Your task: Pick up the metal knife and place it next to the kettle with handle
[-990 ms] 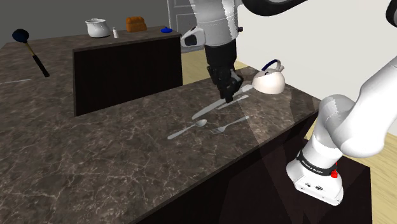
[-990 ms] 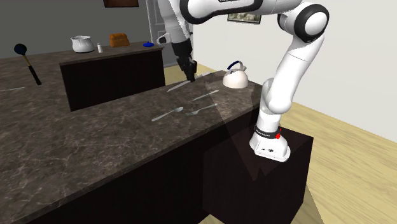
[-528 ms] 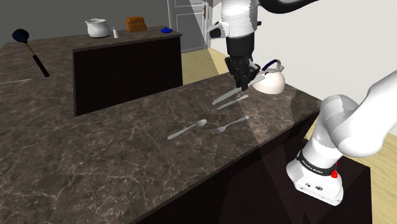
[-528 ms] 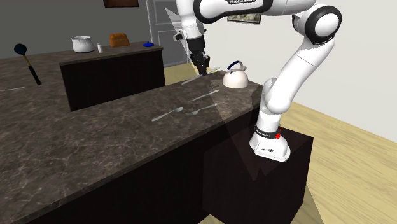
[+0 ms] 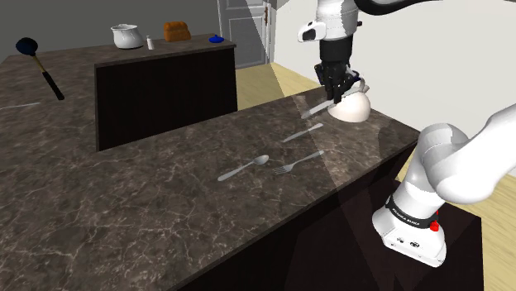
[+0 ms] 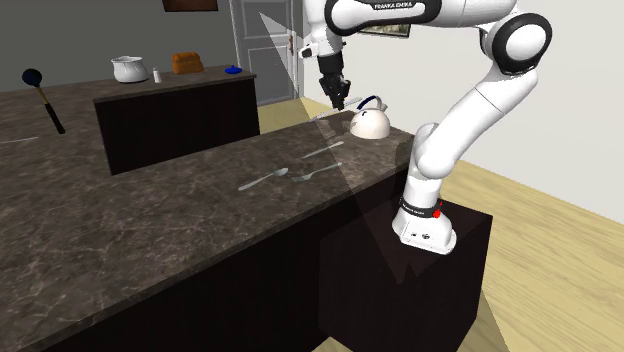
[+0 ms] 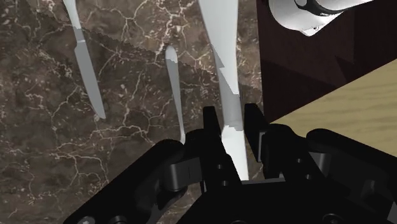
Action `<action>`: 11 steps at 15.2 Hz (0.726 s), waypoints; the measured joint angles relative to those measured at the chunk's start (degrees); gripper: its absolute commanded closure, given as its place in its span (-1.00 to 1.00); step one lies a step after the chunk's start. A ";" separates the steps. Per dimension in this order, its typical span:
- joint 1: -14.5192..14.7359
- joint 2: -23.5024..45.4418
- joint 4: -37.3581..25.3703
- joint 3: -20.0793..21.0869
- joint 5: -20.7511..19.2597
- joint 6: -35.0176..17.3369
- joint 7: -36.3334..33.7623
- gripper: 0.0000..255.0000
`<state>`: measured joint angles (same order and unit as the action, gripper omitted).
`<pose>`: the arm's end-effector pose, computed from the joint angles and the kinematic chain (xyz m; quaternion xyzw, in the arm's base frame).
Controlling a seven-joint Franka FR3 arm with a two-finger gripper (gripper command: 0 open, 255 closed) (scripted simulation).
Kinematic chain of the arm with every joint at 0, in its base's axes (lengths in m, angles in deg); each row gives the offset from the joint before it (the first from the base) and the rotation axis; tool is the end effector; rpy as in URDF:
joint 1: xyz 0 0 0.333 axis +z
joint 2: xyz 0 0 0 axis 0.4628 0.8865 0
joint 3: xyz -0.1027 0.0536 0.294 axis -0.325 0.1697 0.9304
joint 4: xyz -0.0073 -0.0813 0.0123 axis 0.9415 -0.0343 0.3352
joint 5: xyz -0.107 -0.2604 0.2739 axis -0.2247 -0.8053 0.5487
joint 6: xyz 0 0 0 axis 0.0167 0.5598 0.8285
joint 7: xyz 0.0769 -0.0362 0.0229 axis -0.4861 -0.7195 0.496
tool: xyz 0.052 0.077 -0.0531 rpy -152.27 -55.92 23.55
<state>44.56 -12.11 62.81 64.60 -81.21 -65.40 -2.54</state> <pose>0.3389 0.0765 0.5852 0.8238 0.5559 -0.1094 0.0215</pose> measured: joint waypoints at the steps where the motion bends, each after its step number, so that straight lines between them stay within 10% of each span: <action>1: -0.45 -0.60 0.15 -1.01 -0.83 0.29 1.34 1.00; 11: -5.22 -4.26 2.17 -12.02 -10.05 -0.62 14.77 1.00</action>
<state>39.34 -16.37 64.98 52.58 -91.26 -66.02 12.23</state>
